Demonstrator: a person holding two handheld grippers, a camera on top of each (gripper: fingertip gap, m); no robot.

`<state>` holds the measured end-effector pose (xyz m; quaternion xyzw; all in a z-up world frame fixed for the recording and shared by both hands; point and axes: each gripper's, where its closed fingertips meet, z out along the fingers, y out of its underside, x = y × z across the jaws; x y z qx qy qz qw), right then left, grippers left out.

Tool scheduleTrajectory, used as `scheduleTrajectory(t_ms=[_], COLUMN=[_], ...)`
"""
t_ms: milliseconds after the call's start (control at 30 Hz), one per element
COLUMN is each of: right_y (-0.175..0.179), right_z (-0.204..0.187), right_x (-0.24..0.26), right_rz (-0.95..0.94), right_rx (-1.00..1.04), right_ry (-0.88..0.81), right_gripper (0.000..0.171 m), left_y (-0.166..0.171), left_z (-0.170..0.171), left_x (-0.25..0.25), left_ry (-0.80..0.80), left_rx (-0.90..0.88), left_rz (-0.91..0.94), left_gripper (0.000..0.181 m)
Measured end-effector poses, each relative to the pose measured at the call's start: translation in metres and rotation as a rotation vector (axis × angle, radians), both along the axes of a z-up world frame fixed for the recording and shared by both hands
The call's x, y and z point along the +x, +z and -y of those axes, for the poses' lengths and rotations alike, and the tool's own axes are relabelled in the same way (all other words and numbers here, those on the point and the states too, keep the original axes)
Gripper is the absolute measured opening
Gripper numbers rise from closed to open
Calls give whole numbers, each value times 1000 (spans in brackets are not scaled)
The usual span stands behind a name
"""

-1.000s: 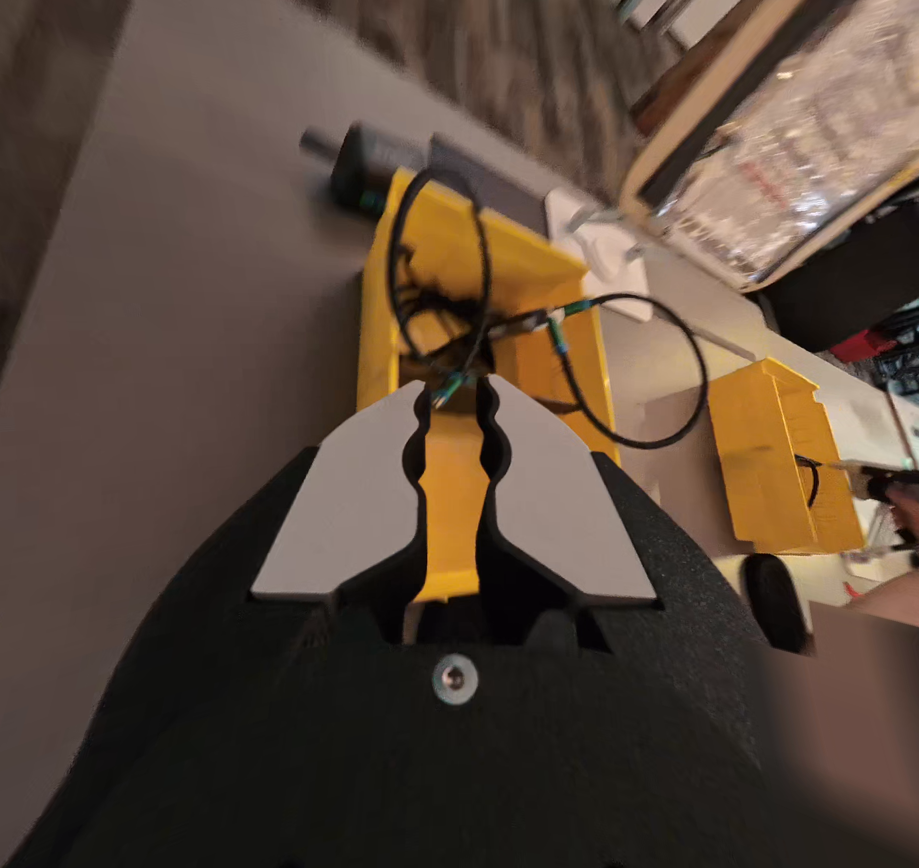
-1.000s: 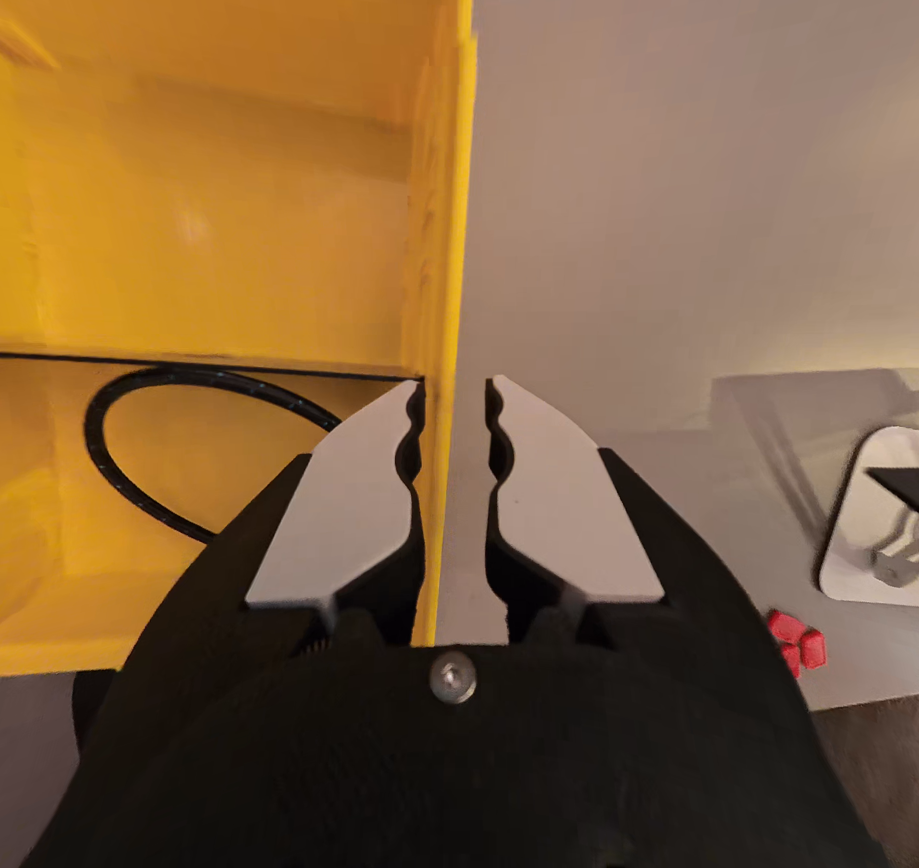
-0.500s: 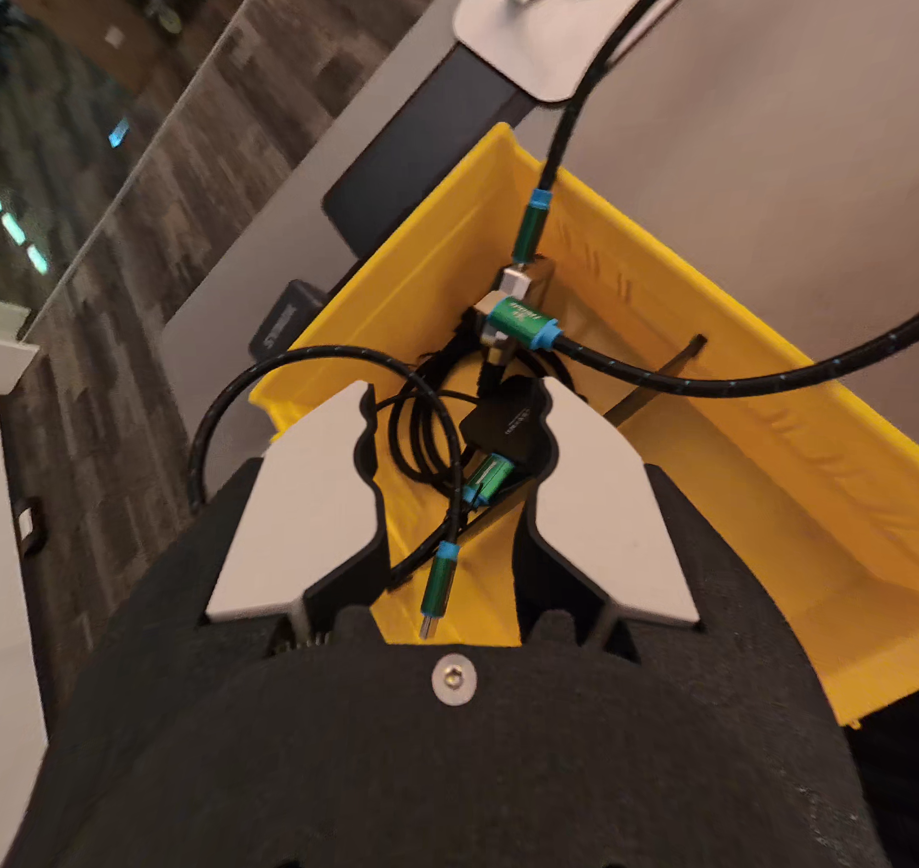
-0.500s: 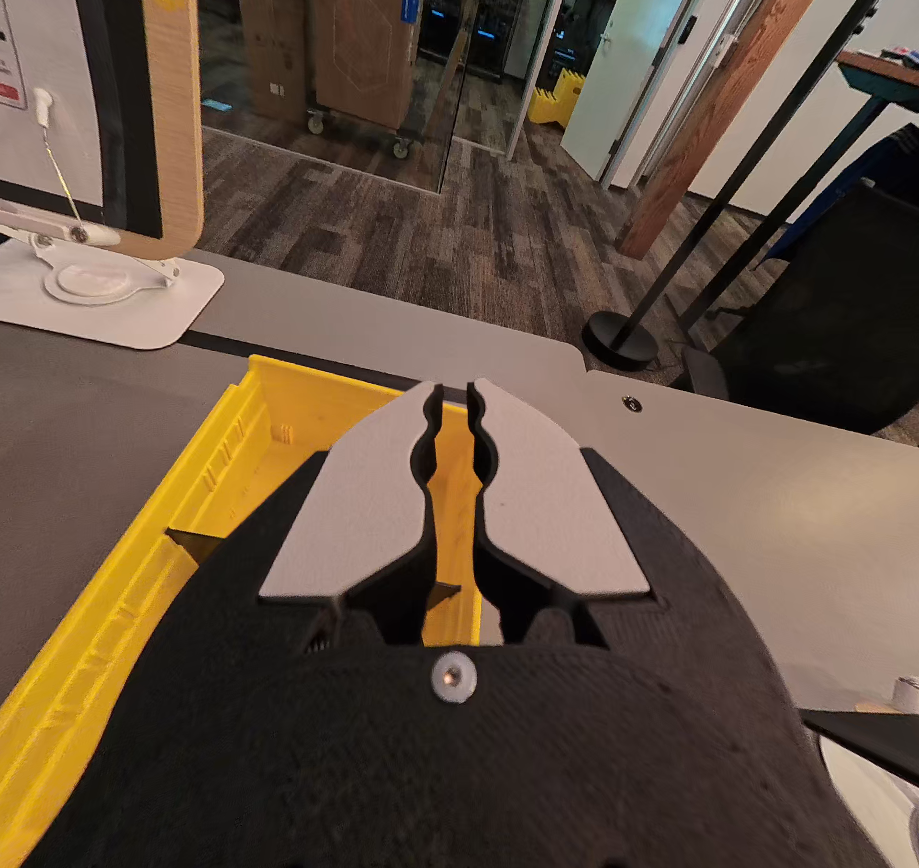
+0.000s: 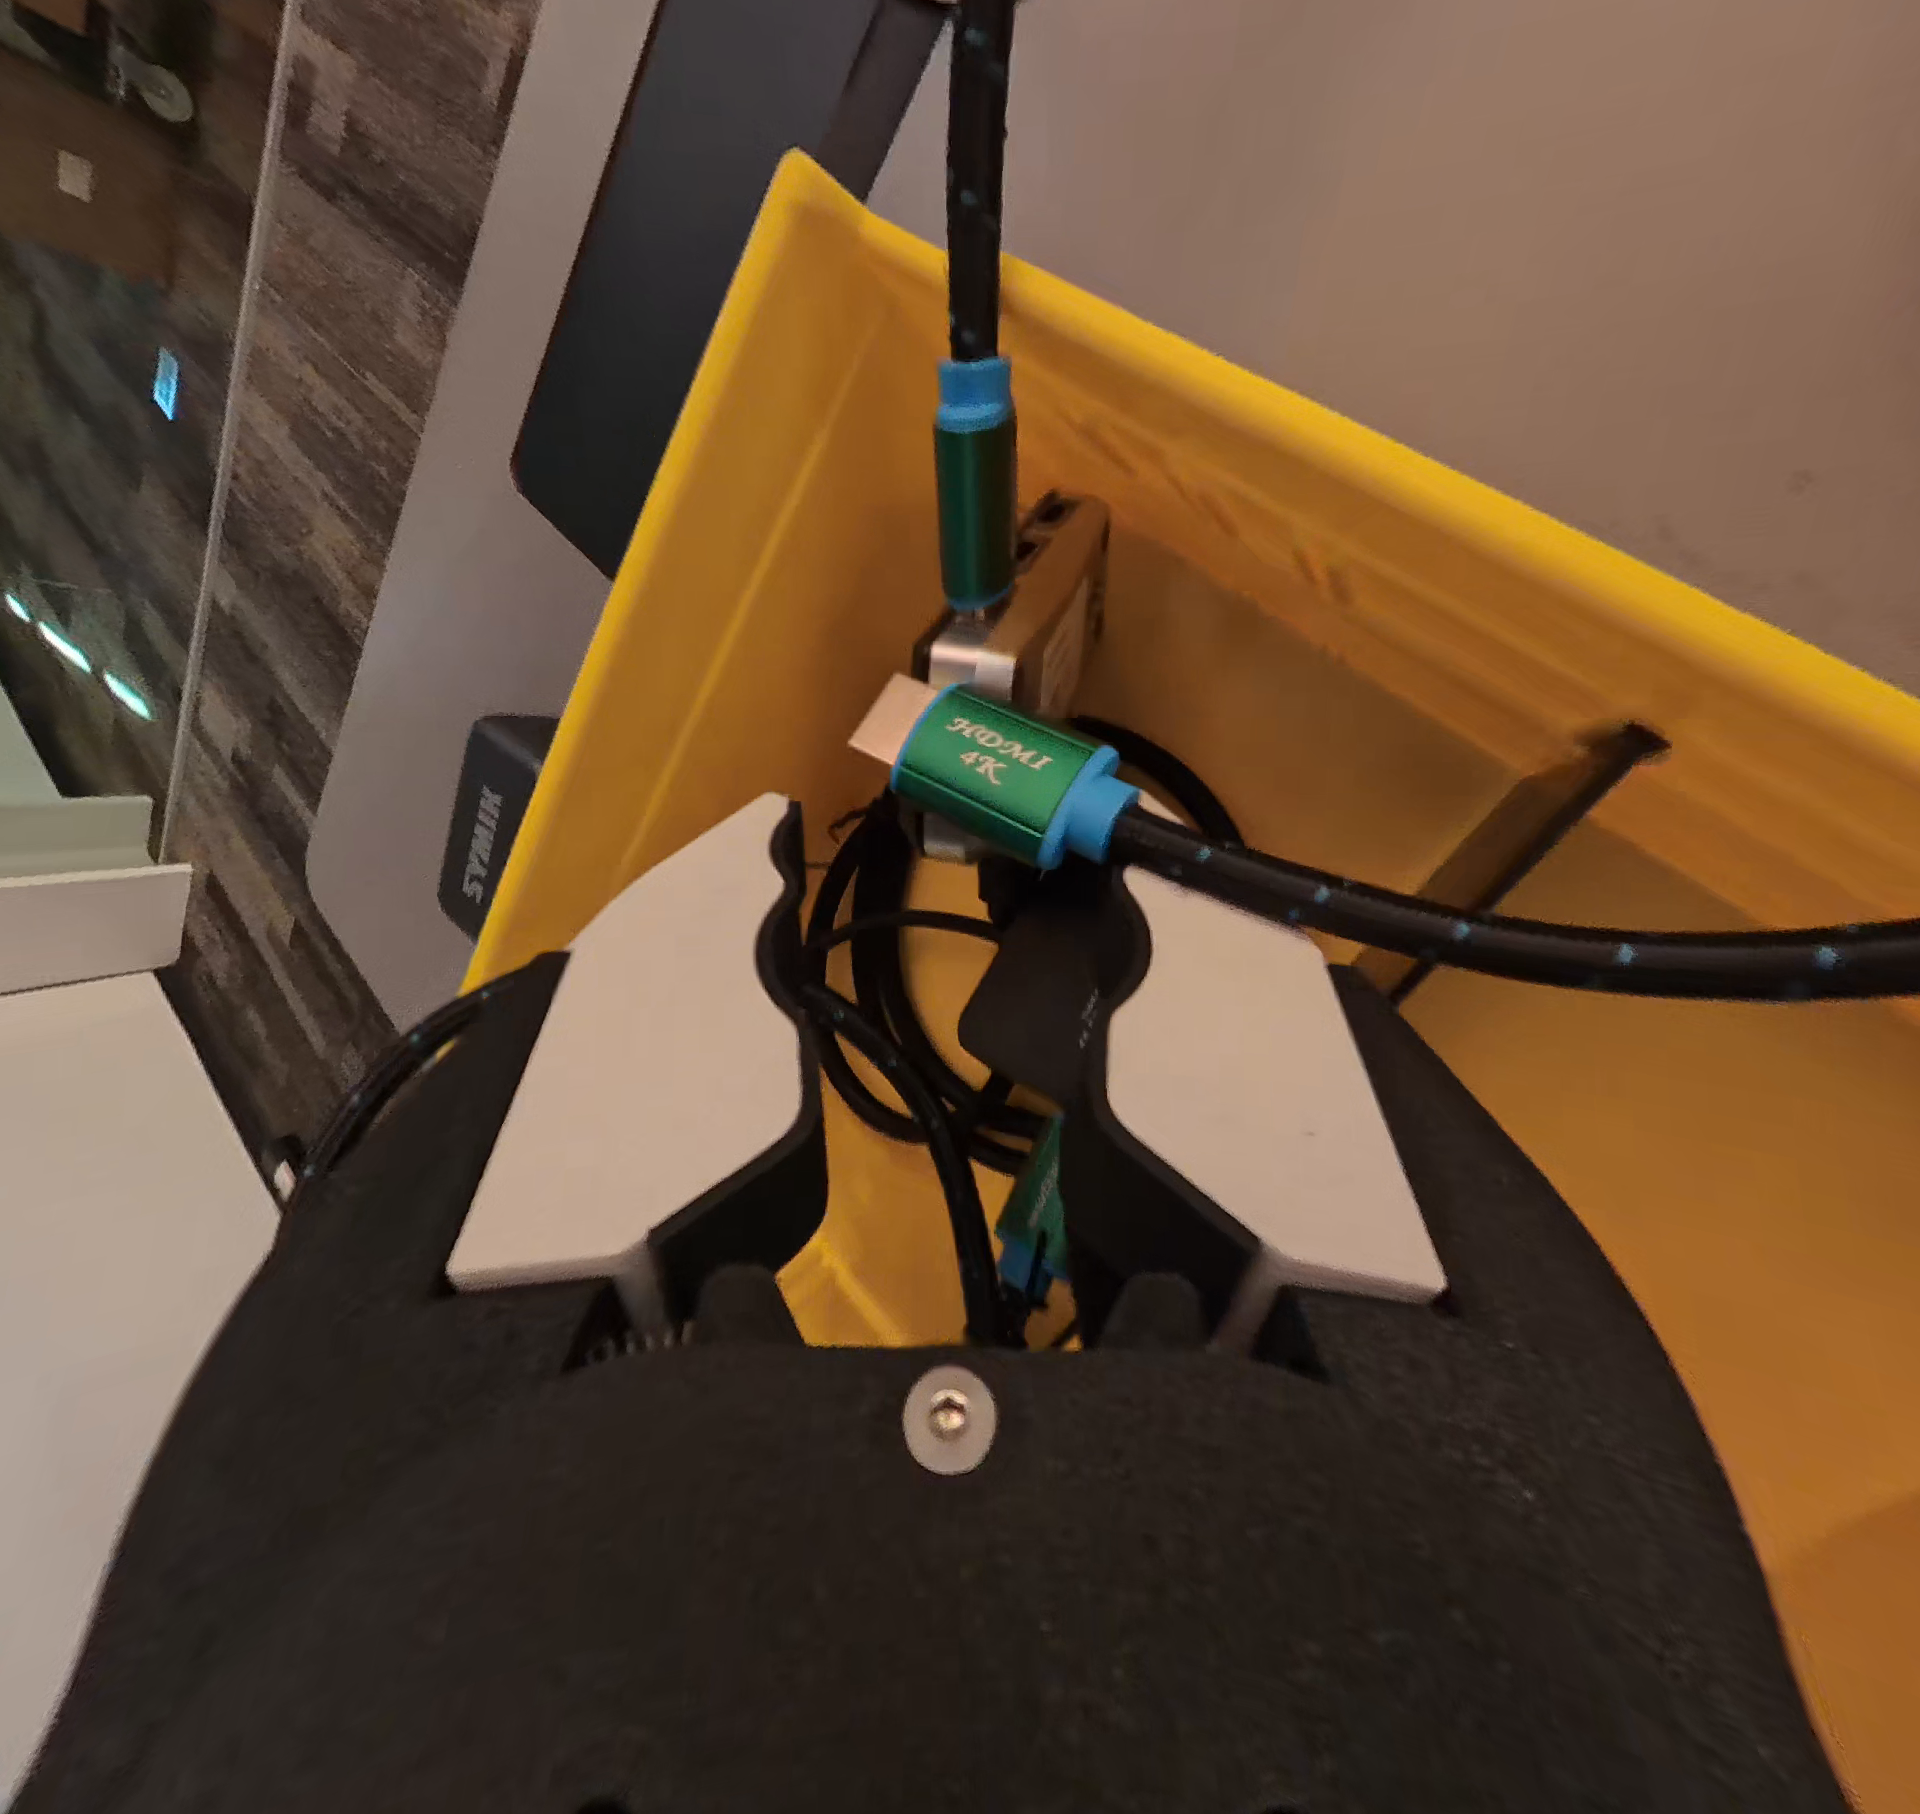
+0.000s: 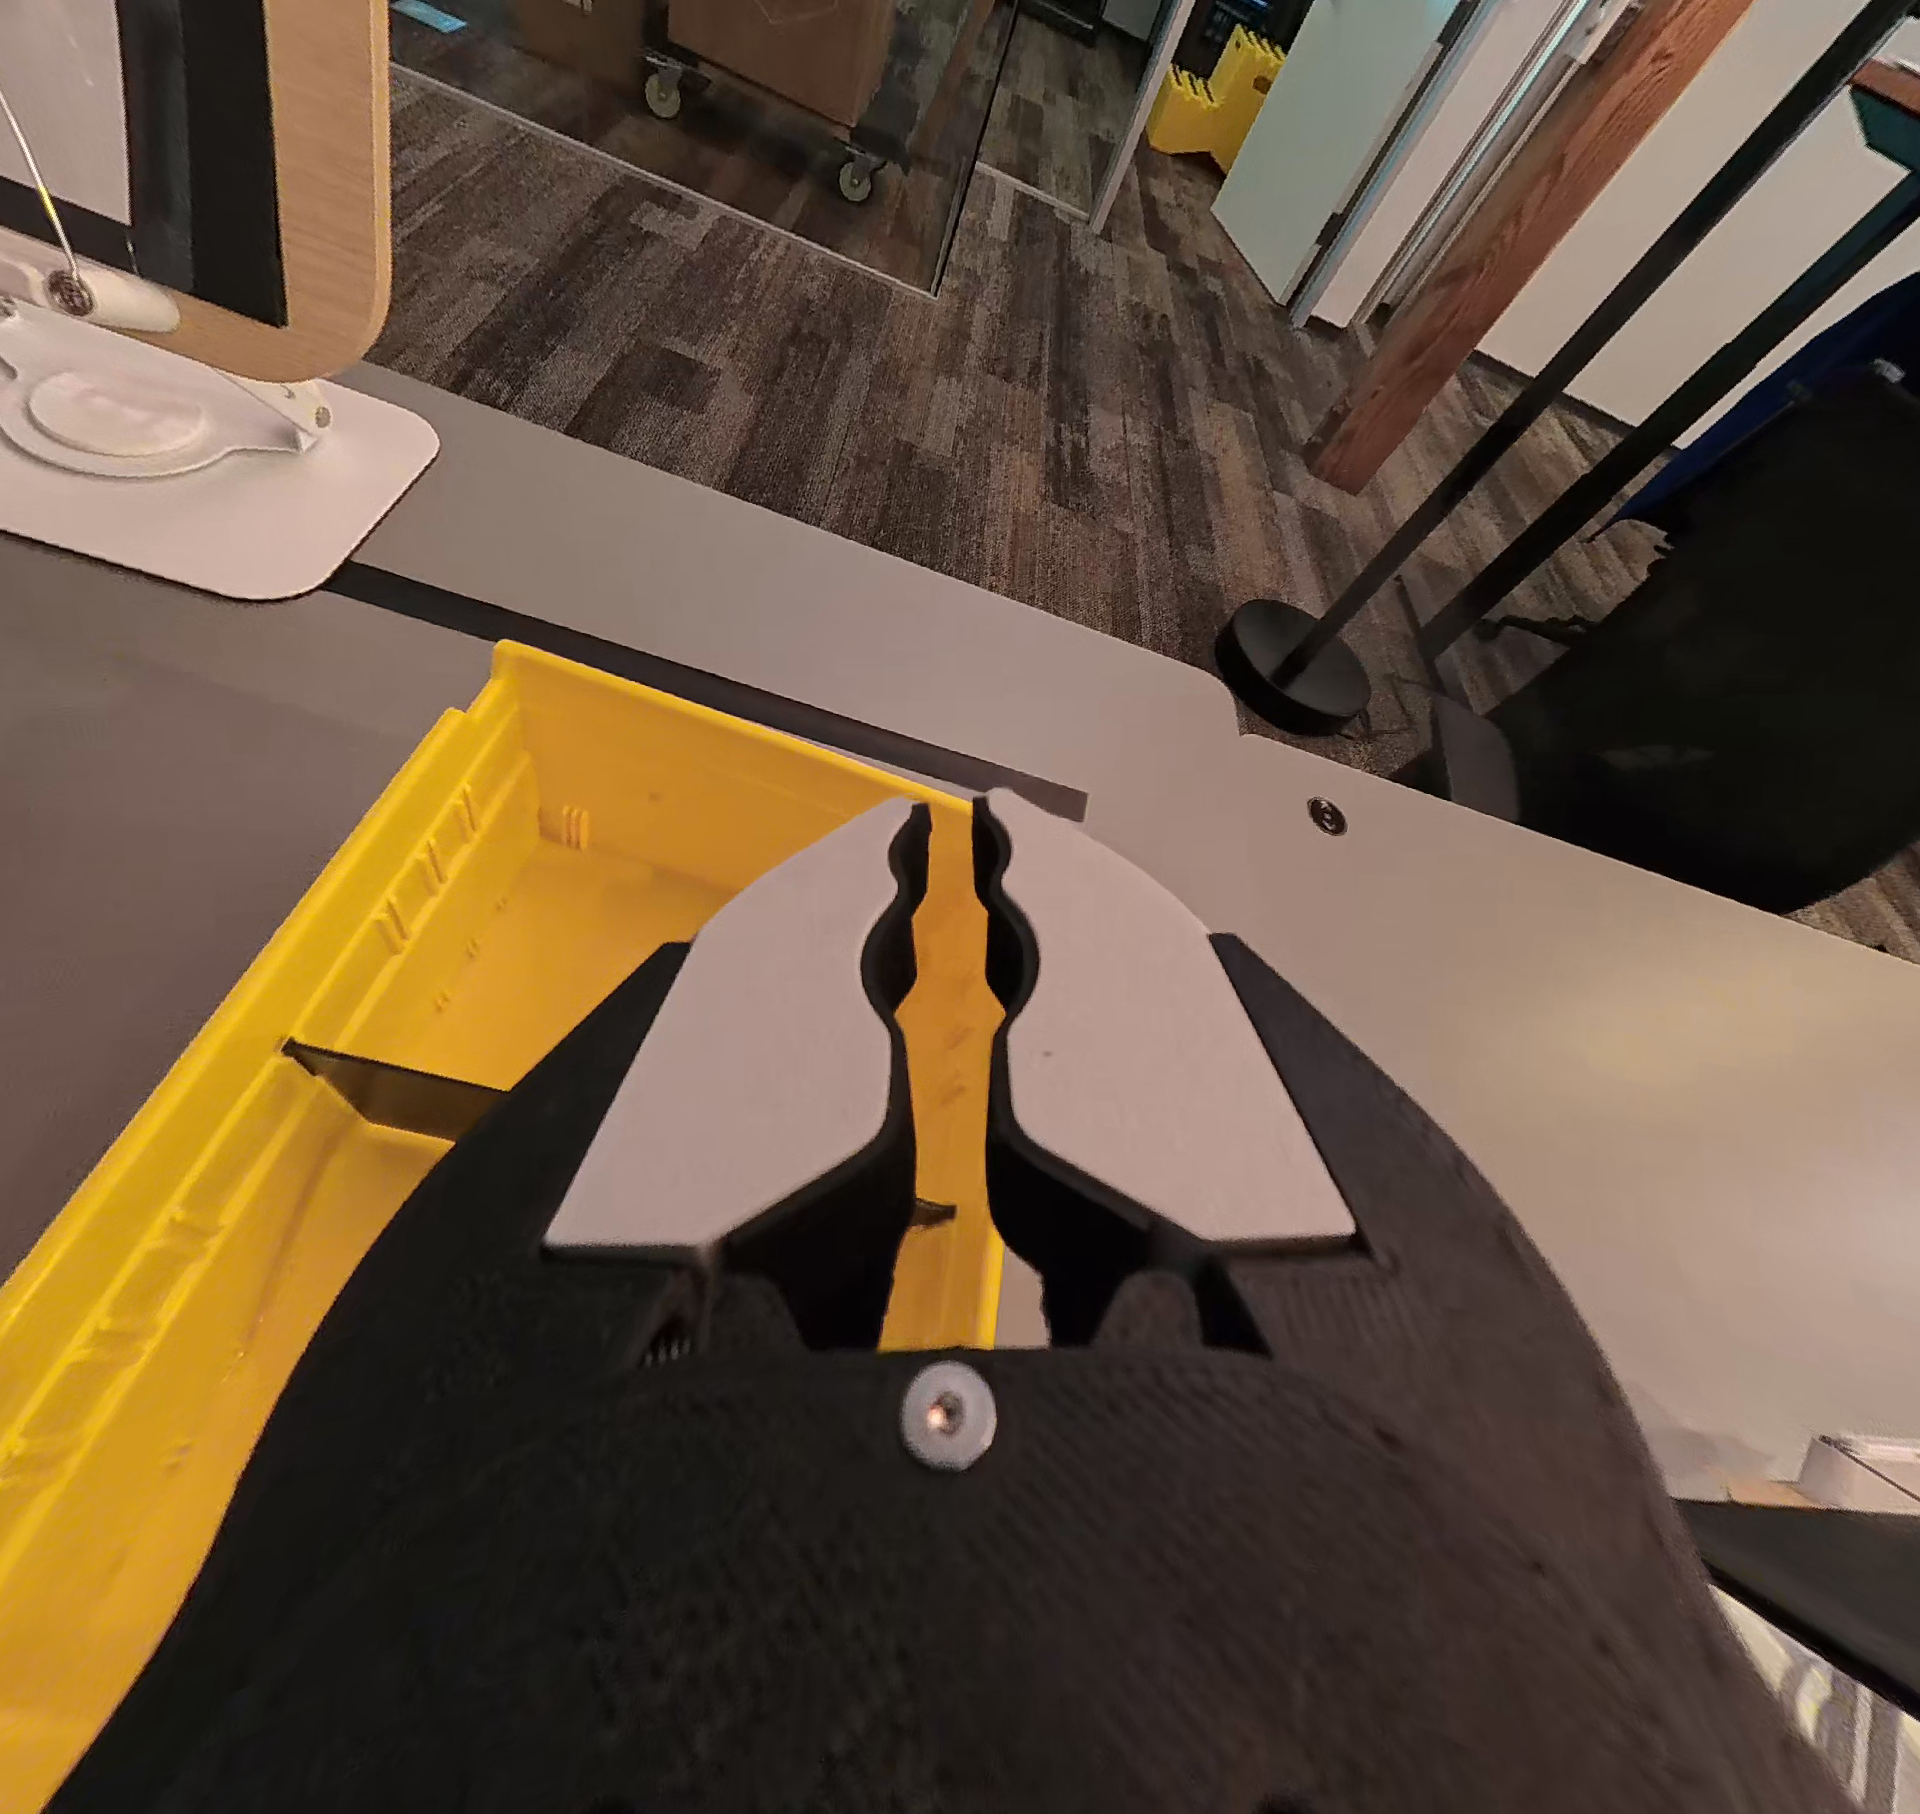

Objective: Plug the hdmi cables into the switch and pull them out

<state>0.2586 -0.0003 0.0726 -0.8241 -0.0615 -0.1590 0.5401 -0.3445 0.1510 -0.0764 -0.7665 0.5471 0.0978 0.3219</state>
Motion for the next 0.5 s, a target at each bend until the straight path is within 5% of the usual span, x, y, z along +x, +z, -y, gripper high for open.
scheduleTrajectory(t_ms=[267, 500], right_y=[-19, -30], right_z=[-11, -20], right_x=[-12, -26], right_rz=[67, 136], right_rx=[-92, -143], right_ry=[40, 74], right_gripper=[9, 8], left_y=[-23, -10], left_z=[-11, -1], left_x=[5, 5], left_ry=[3, 21], left_rx=[-15, -53], left_rz=[-57, -16], left_gripper=[31, 23])
